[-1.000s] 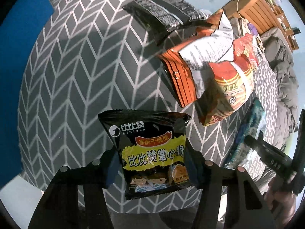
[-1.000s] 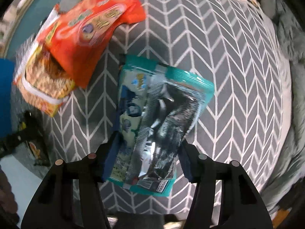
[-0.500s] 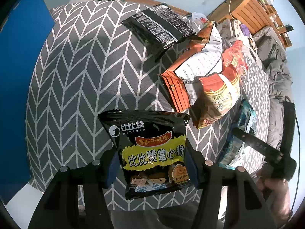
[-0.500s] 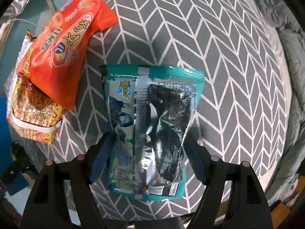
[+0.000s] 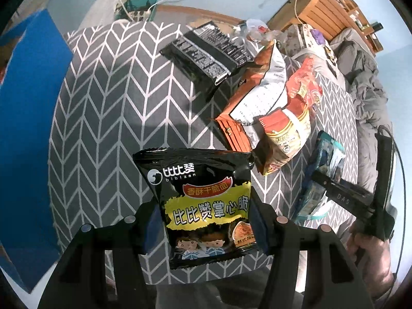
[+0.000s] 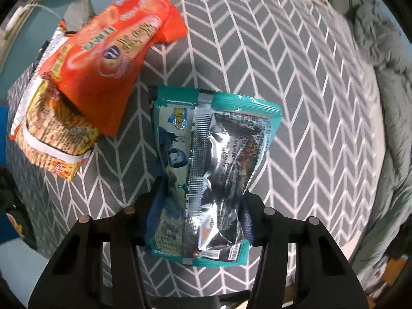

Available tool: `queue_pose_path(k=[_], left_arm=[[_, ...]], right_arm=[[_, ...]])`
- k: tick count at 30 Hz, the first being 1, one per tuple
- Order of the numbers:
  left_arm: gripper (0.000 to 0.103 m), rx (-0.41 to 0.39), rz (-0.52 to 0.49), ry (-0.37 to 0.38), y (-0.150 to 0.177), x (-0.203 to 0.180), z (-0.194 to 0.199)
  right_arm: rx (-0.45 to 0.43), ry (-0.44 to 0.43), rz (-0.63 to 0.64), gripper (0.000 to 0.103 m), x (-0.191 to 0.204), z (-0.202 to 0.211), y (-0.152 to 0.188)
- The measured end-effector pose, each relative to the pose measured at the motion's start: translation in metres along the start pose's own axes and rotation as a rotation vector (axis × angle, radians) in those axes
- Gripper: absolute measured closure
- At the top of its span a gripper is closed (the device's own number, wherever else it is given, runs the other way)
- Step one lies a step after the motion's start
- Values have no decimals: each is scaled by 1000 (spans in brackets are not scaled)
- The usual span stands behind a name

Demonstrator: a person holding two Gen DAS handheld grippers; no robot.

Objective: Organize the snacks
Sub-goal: 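Carry the black bag with the left tool while the right tool carries the teal bag to the box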

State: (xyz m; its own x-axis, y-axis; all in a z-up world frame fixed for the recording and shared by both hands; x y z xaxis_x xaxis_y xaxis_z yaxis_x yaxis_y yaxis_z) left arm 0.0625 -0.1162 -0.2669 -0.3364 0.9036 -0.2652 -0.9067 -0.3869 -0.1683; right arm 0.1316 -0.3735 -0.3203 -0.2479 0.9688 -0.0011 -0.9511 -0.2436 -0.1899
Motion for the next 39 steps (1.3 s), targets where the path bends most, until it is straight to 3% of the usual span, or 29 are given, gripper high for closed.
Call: queue_pose_path(k=[5,16,32,39], left_arm=[[42,-13,-31,9,-3,4,11],[42,-73,-91,12,-12,6,43],[42,-221,-111,-12,-28,29,106],[42,-277,-93,-67,-33,49,130]], right_arm=[[-43,18,39,52,9,14,-5],[-183,6,140,52,39,88,-30],[-295,-53,318,52,103,125,-54],[-334,-103,385,52,148,144,-66]])
Point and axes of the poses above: each gripper's, at about its wrist camera, not at the fingertips, and z roughly against the way its jaws point, x to its left, y to its underside, the point moved 3 cm from there along -z, roughly the way its jaws point, and after that the axes turned 6 degrees about -x, right-handed, at the moved point
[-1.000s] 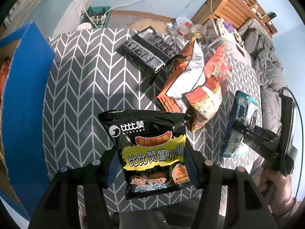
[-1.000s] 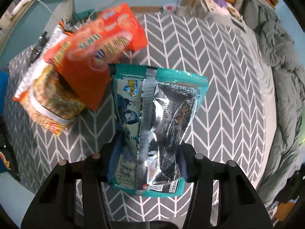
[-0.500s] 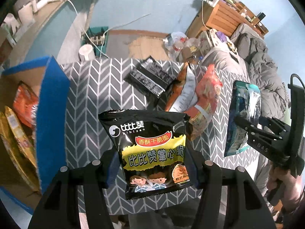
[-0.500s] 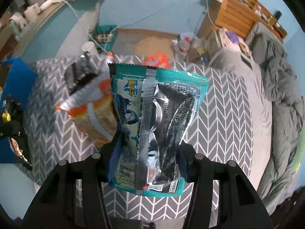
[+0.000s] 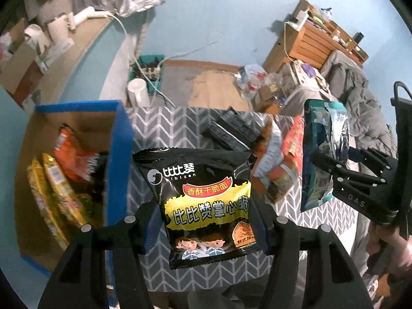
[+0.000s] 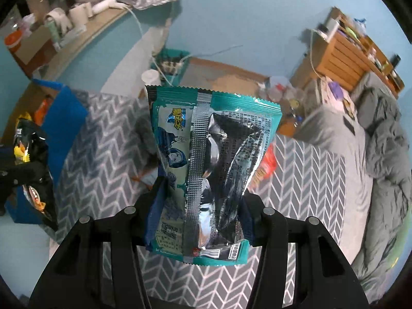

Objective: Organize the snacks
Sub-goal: 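Carry the black bag with the left tool while the right tool carries the teal bag to the box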

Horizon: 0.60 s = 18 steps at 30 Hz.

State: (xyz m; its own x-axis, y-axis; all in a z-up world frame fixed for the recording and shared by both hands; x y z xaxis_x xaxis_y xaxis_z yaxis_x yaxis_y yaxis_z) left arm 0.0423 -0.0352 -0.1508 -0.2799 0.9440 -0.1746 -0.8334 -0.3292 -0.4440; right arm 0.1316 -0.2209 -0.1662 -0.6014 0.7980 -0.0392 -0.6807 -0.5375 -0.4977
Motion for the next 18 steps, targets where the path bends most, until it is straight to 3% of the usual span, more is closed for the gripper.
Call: queue_pose_path(k=[9,18], left_arm=[[42,-75,72,-40,-5,40,30],[42,-99,169,-60,0,87,49]], right_arm=[[-48,-87,89,52,54,8,-34],[-67,-198,175,52,113,9,-55]])
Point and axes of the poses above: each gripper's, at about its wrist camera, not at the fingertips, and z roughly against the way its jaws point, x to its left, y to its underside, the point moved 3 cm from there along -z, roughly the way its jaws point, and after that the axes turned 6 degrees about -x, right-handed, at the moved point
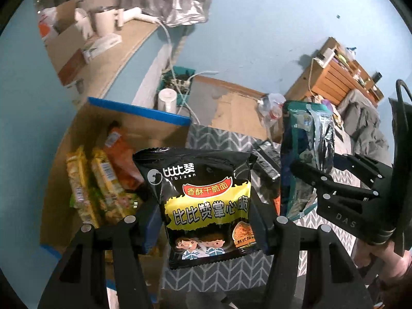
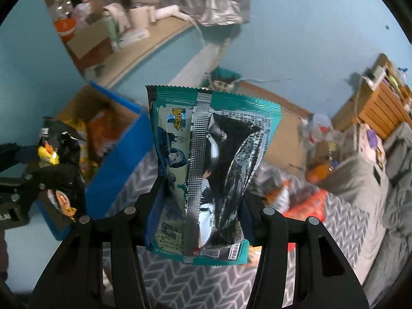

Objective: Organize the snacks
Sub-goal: 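Carry the black bag with the left tool while the right tool carries the teal bag to the box, then open both tools over the box to drop the bags, then withdraw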

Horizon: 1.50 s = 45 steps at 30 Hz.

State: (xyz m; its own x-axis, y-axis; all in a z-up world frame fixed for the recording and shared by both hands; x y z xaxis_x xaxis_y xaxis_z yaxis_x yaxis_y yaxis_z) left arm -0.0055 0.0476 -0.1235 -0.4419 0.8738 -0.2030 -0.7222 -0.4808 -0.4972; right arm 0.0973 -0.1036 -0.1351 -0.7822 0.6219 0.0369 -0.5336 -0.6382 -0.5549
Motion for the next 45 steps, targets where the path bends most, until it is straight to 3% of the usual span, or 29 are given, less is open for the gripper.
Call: queue_pose_path(k=[13,24,35,39,45], left_arm=[[42,-24,123,-99,4,87,20],[42,5,159,-162,11,136,4],[40,28,190,-205,13,163,-6],[34,42,215,-216,15,168,-7],[32,41,219,-220,16,166,-2]], right_arm=[[29,-153,93,52,85,-35,-35],[103,-234,142,52,147,-71,-51],[169,-261,110,50,161,-98,-54],[169,-255,100,34,160,-97,-57],[170,-227,61,34,147,-94,-57]])
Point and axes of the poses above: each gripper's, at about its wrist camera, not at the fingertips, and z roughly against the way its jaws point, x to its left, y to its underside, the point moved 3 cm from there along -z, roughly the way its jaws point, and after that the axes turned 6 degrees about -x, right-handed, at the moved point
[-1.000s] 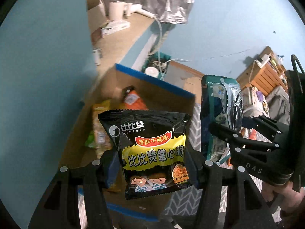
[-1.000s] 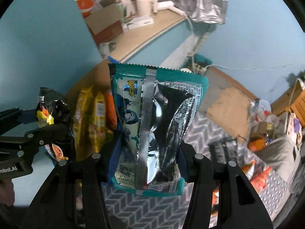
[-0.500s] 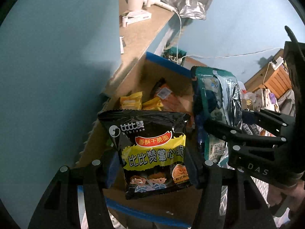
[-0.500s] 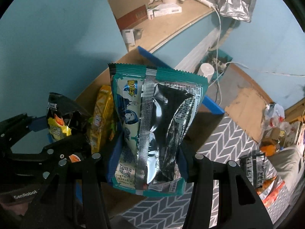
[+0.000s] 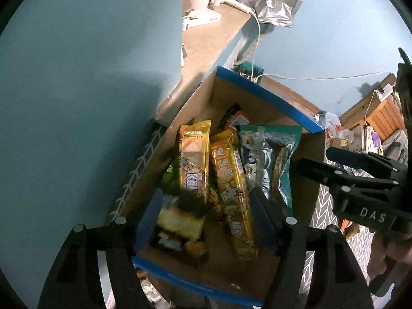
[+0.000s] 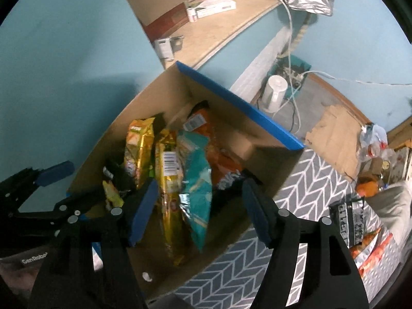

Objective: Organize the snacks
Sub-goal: 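Open both tools over the box to drop the bags, then withdraw, then grasp a black snack bag with the left tool while the right tool grasps the orange bag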

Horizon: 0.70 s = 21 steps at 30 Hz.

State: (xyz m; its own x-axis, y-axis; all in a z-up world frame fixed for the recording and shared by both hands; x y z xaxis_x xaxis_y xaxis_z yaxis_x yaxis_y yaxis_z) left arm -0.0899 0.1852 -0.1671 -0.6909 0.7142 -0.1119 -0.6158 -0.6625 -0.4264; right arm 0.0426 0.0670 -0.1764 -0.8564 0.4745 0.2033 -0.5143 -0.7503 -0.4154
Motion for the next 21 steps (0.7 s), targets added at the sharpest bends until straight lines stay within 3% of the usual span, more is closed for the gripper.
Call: queue_pose_path(k=[9,21], left_arm=[[32,-11,-22,56,-8,-31,14],[31,13,-105,156,-13,-109,16]], right_arm=[[-23,49,-95,30,-42,32,9],[-51,147,-253,28,-131,82,38]])
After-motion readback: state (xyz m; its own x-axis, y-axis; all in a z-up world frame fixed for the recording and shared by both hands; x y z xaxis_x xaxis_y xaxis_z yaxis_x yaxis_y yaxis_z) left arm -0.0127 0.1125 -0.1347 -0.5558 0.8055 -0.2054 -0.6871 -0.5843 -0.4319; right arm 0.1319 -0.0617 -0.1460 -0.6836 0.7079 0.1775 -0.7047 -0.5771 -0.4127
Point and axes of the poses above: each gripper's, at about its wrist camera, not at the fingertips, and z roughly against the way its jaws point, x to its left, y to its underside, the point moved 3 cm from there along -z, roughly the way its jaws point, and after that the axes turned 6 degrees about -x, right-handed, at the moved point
